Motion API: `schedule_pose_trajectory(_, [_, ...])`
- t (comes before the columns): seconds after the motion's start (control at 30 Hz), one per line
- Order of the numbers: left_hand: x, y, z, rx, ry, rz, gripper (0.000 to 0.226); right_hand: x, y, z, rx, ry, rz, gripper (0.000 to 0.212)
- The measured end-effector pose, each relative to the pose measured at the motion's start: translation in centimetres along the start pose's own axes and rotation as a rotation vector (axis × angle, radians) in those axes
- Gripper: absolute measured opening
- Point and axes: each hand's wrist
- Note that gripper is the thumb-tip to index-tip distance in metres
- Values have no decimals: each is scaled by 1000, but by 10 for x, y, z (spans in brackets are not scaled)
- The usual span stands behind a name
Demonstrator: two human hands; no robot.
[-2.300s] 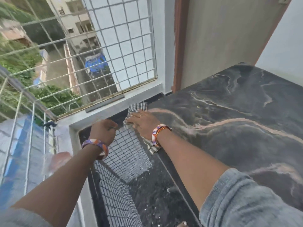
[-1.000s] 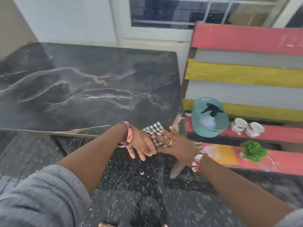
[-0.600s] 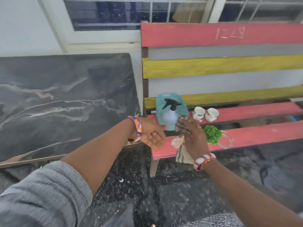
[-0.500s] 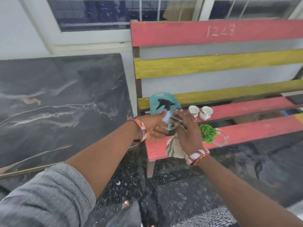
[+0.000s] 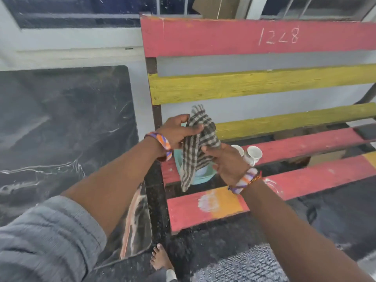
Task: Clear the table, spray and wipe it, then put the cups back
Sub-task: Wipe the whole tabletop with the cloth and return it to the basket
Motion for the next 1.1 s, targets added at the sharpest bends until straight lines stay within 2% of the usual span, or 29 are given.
schedule_pose_trajectory(0.07, [12, 11, 15, -86, 138, 245, 77, 0, -22, 15, 29, -26, 181, 42])
schedule_pose_trajectory(0.17, [25, 25, 36, -102, 246, 368, 73, -2, -54, 30, 33, 46, 237, 27])
schedule_pose_trajectory(0.23, [31, 36, 49, -49, 213, 221, 89, -4, -74, 41, 28, 137, 195, 27])
schedule_pose_trajectory(0.3, [38, 36, 67, 33, 166, 21, 117, -3, -92, 56, 40, 196, 208, 34])
schedule_pose_trajectory(0.33, [43, 33, 80, 75, 159, -26, 116, 0, -102, 66, 55, 196, 244, 44])
schedule_pose_trajectory(0.4, [49, 34, 98, 108, 203, -3, 72, 9, -116, 90, 87, 151, 258, 74])
schedule_pose_trajectory(0.43, [51, 37, 102, 119, 225, 58, 52, 14, -121, 103, 96, 113, 179, 85])
schedule_pose_trajectory(0.47, [53, 40, 105, 115, 240, 117, 53, 17, -124, 114, 106, 62, 25, 92])
schedule_pose_trajectory(0.5, [52, 45, 110, 114, 236, 134, 64, 20, -126, 128, 118, 3, -204, 94])
schedule_pose_trajectory(0.57, [51, 52, 122, 127, 178, 141, 87, 24, -129, 153, 155, -135, -824, 84])
schedule_pose_trajectory(0.6, [49, 50, 129, 112, 147, 219, 93, 26, -129, 164, 171, -190, -1098, 73])
schedule_pose_trajectory(0.63, [47, 50, 137, 99, 121, 399, 93, 27, -126, 175, 196, -229, -1286, 59])
schedule_pose_trajectory(0.7, [41, 45, 153, 131, 98, 806, 73, 27, -122, 194, 235, -268, -1472, 33])
schedule_pose_trajectory(0.73, [40, 40, 157, 185, 114, 927, 62, 28, -118, 201, 243, -261, -1529, 27])
schedule_pose_trajectory(0.8, [39, 26, 164, 315, 135, 1099, 54, 34, -109, 211, 218, -222, -1622, 31])
schedule_pose_trajectory(0.83, [40, 19, 167, 325, 155, 1170, 53, 39, -104, 215, 197, -213, -1631, 37])
schedule_pose_trajectory(0.9, [38, 9, 168, 317, 182, 1134, 51, 53, -92, 222, 129, -222, -1434, 47])
schedule_pose_trajectory(0.97, [37, -5, 169, 357, 206, 696, 54, 66, -74, 226, 5, -213, -949, 40])
schedule_pose_trajectory(1.03, [36, -17, 170, 413, 277, 153, 70, 74, -56, 231, -135, -160, -508, 19])
schedule_pose_trajectory(1.1, [31, -32, 177, 443, 368, -160, 72, 77, -37, 238, -305, -102, -196, 10])
Point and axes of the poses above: each hand's wrist, its own z-axis towards the middle knuckle, its own x-axis out of the back of the hand, y = z × x, and after that the axes turned 2 degrees about x, right-handed
